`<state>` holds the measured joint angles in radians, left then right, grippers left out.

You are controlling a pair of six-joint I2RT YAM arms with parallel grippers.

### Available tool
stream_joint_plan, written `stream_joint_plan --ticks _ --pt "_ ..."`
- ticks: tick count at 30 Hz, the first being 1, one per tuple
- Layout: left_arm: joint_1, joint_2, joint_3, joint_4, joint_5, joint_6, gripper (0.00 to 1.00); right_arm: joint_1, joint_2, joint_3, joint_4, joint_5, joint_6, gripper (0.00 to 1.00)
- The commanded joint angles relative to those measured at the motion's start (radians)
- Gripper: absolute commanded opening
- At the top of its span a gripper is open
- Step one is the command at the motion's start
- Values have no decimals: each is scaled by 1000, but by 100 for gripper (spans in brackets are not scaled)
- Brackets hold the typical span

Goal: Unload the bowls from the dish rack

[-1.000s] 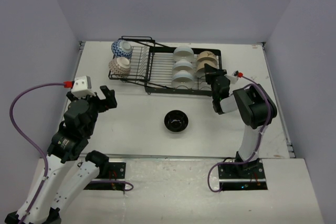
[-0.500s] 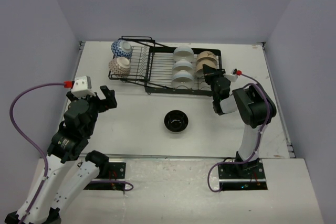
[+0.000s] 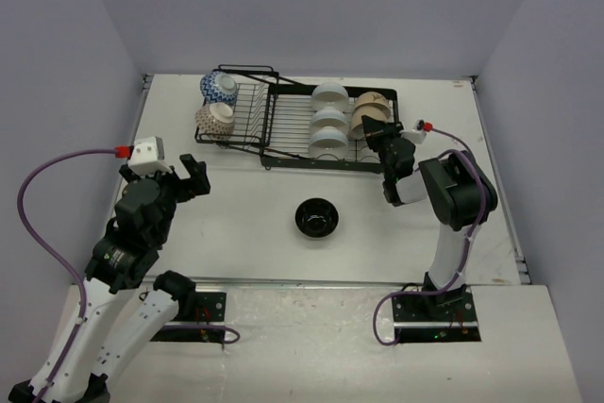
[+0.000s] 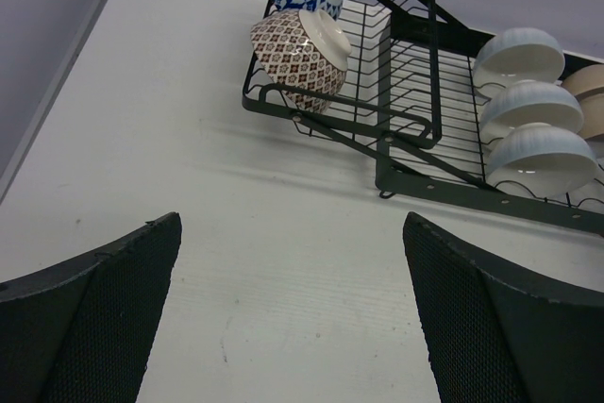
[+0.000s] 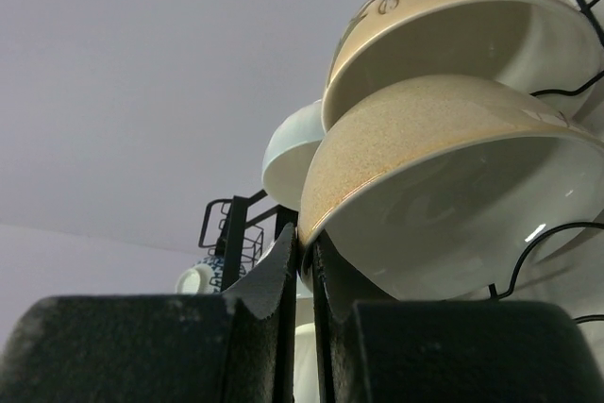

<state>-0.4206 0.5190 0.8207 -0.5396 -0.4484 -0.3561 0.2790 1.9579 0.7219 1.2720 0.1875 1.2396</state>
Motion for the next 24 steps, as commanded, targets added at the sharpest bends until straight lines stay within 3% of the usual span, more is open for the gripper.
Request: stream_joint_plan --ticks 1,18,21,23,24 --pt "6 3 -3 36 8 12 100 0 -71 47 383 -57 -51 0" --pt "6 6 -5 38 10 14 100 0 -329 -32 366 -137 -121 0" --pt "8 7 -3 38 8 14 100 0 -425 -30 247 -187 -152 0" --pt "8 7 -3 40 8 14 100 0 -494 8 30 -285 -219 0" --pt "6 7 -3 40 7 14 100 3 -570 72 -204 -407 -261 0"
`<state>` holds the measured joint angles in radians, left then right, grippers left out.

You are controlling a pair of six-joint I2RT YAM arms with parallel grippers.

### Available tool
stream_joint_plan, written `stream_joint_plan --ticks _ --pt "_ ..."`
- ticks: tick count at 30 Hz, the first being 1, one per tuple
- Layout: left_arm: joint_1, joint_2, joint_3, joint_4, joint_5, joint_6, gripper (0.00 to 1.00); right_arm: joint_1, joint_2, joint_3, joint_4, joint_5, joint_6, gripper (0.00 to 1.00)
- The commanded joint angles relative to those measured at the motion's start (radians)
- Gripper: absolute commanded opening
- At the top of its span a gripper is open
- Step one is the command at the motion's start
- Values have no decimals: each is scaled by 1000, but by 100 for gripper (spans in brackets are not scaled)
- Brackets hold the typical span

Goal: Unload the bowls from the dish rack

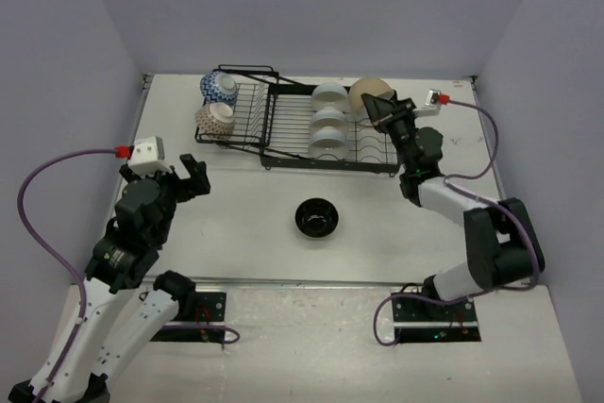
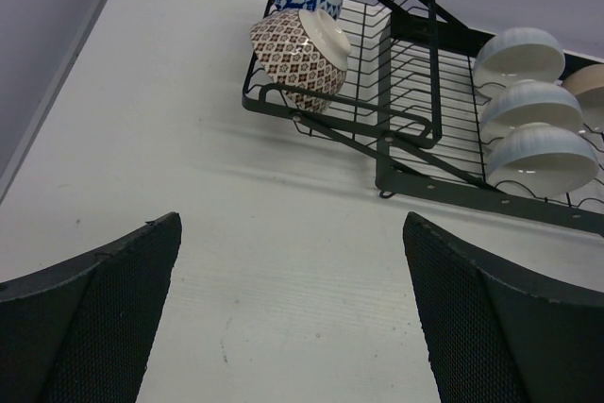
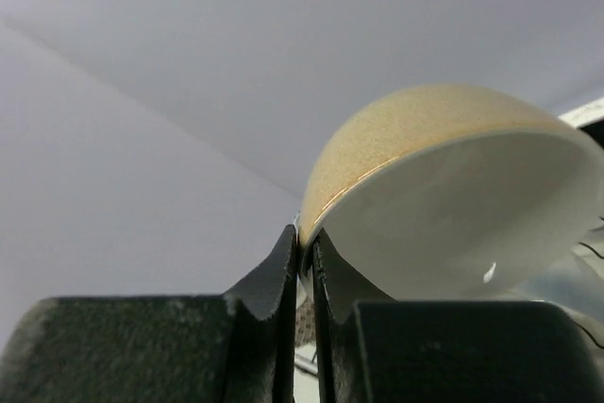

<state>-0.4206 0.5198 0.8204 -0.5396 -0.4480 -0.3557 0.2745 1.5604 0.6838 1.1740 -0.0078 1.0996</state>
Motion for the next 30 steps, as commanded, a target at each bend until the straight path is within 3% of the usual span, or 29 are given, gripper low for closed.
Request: stream_joint_plan --ticks 1,2,3,4,6,7,9,12,17,21,30 --pt "6 6 -3 40 6 14 100 12 -213 164 -279 -274 -238 0" --pt "8 5 -3 38 5 14 100 49 -282 284 -653 -287 -310 0" --pt "8 3 -3 38 3 14 100 49 -310 286 -657 -287 -387 0" --pt "8 3 -3 36 2 14 100 128 -335 368 -918 -176 -547 0" --pt "9 3 -3 38 3 14 100 213 -367 433 -1125 -69 -668 0" --pt "11 5 -3 38 3 14 100 274 -372 503 -1333 -31 -720 0" --pt "14 8 -3 38 8 14 100 336 -358 578 -1527 75 -757 0" --pt "26 8 -1 40 9 14 100 532 -306 695 -1851 320 -779 0" --pt "32 2 -1 38 8 14 100 725 -165 793 -2083 558 -721 0" --pt "32 3 -1 36 6 12 100 853 -30 867 -2221 629 -678 0" --pt "32 -6 -3 36 9 12 100 922 127 898 -2225 618 -684 0"
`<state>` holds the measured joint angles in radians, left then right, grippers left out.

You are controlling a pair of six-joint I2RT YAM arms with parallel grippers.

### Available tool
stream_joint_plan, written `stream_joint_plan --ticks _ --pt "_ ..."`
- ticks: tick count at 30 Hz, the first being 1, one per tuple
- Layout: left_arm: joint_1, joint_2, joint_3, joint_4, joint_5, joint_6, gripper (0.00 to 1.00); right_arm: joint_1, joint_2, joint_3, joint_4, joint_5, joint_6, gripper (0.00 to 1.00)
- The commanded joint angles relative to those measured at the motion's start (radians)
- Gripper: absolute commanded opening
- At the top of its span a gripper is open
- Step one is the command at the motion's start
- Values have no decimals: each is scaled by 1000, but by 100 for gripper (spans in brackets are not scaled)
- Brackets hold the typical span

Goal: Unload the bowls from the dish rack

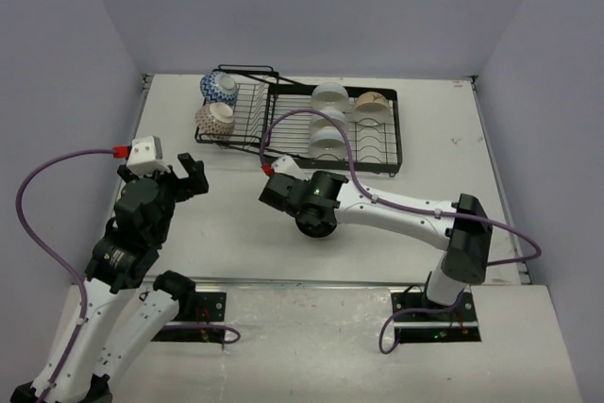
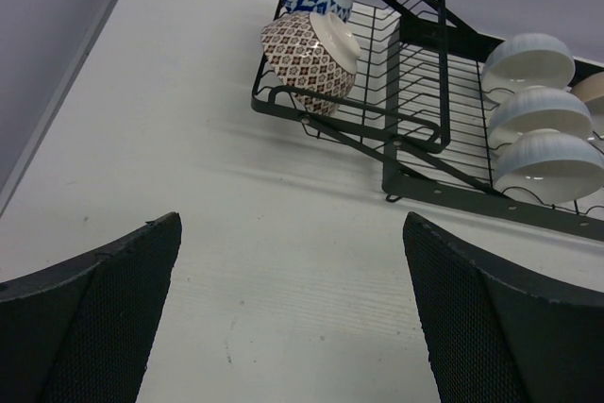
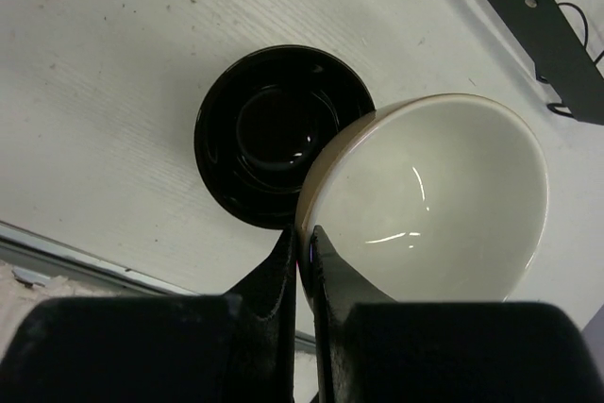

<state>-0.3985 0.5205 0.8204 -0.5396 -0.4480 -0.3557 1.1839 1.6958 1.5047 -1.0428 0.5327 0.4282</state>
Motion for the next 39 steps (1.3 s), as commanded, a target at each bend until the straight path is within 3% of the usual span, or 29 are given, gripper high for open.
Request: stream_joint_plan --ticks 1,13,39 --pt "10 -8 -3 35 9 12 100 17 2 87 -11 70 -14 0" --pt "10 -13 -4 35 8 12 100 36 111 114 43 35 3 0" --pt "7 -10 -4 36 22 12 100 42 202 -35 251 16 98 0"
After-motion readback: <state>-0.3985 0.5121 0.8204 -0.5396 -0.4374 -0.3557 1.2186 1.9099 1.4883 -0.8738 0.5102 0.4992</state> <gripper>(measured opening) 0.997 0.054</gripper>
